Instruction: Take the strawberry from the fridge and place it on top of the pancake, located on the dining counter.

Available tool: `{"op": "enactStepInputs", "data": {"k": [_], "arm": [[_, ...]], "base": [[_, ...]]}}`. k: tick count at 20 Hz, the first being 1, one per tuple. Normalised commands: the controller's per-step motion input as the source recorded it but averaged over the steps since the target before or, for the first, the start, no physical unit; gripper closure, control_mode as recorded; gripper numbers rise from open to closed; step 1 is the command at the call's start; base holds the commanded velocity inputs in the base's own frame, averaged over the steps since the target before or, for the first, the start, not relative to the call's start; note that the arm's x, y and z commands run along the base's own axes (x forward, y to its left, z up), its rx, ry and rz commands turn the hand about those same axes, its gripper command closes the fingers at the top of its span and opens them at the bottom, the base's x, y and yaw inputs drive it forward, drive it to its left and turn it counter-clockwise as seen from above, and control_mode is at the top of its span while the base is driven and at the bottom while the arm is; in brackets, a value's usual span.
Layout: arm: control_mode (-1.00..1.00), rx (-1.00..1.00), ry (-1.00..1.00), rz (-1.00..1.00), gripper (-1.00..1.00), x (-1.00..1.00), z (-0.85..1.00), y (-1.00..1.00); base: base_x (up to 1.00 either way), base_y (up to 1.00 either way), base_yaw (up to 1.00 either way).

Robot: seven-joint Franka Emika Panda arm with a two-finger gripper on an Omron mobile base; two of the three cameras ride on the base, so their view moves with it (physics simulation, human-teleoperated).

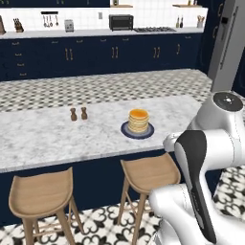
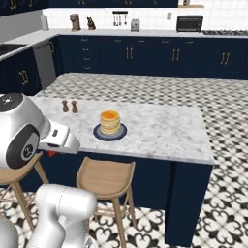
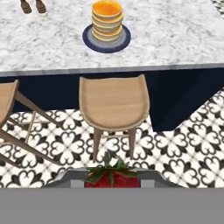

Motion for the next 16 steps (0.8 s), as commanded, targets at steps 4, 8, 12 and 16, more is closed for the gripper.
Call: {"op": "enactStepInputs", "data": {"k": [4,8,12,16], "arm": [[1.00,0.00,0.00,0.00,1.00,0.00,0.00,0.00],[1.00,0.00,0.00,0.00,1.00,0.00,0.00,0.00],[1.00,0.00,0.00,0.00,1.00,0.00,0.00,0.00],[-1.00,0.00,-0.01,0.00,1.00,0.29,0.00,0.03]], "base": [[0.66,0.00,-0.03],[0.60,0.00,-0.03],[0.50,0.00,-0.02],[0.22,0.00,-0.01]]}}
